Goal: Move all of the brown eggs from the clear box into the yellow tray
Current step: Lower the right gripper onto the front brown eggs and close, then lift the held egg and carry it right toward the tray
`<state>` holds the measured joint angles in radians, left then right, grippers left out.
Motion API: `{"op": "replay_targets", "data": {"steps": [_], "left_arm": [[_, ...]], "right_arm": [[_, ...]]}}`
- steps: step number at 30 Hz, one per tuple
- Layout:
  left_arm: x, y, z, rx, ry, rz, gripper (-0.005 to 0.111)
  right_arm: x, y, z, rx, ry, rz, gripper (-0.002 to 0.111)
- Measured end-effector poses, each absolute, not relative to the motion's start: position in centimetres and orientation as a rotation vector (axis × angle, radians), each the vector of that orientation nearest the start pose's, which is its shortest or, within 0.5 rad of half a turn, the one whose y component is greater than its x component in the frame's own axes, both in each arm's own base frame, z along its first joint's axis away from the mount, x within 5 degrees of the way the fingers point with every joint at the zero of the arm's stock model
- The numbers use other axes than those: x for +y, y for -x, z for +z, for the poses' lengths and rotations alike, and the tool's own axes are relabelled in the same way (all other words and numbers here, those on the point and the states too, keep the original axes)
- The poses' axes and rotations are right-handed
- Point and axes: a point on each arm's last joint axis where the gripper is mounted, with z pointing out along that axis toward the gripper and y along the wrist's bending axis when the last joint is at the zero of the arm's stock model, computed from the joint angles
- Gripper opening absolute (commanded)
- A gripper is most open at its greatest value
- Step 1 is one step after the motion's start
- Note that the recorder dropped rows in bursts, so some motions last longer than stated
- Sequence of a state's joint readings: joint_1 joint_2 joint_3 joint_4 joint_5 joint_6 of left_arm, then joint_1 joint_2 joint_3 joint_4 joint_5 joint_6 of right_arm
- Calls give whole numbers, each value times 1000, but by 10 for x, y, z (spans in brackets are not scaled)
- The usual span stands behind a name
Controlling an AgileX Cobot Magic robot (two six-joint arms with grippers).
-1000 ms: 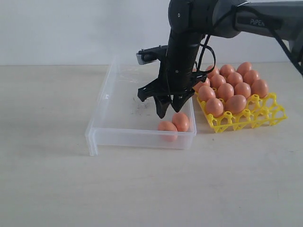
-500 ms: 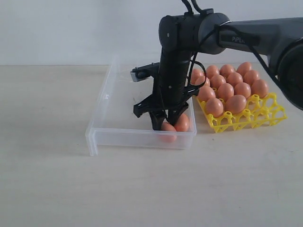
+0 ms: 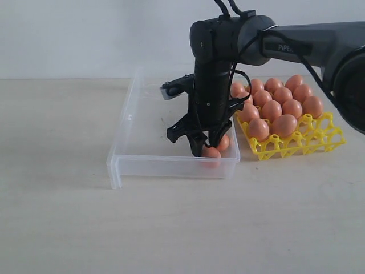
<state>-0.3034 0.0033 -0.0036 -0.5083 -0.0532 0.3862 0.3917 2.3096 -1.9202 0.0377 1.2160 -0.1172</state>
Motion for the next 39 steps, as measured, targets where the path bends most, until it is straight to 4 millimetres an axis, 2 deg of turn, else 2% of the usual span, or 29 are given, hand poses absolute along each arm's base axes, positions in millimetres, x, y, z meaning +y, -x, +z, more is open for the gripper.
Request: {"op": "replay_targets", "data": {"steps": [4, 8, 13, 16, 19, 20, 22, 25, 27, 32, 34, 39], "left_arm": [[-14, -54, 218, 1441, -110, -330, 4], [-14, -54, 218, 1441, -110, -330, 4], [-14, -54, 218, 1441, -110, -330, 4], [-14, -54, 218, 1441, -110, -330, 4], [-14, -54, 218, 1441, -110, -330, 4], [-14, -54, 218, 1441, -110, -330, 4], [-14, -54, 218, 1441, -110, -330, 4], [-14, -54, 218, 1441, -110, -330, 4], [-14, -54, 218, 1441, -110, -330, 4], [-14, -54, 218, 1441, -110, -330, 4], [-14, -54, 218, 1441, -110, -330, 4], [-14, -54, 218, 1441, -110, -330, 4]], "right_arm": [[185, -440, 162, 2902, 791, 76, 0], [195, -456, 167, 2653, 805, 152, 0], [206, -463, 174, 2417, 810, 261, 0], [206, -463, 169, 2356, 842, 247, 0], [205, -458, 164, 2398, 868, 259, 2], [205, -456, 162, 2424, 861, 272, 4], [205, -454, 166, 2441, 844, 287, 16], [204, -455, 181, 2380, 855, 267, 49], [204, -460, 192, 2298, 845, 222, 60], [199, -479, 212, 2227, 679, 178, 53], [196, -485, 207, 2267, 654, 159, 56], [180, -488, 175, 2484, 628, 42, 62]]}}
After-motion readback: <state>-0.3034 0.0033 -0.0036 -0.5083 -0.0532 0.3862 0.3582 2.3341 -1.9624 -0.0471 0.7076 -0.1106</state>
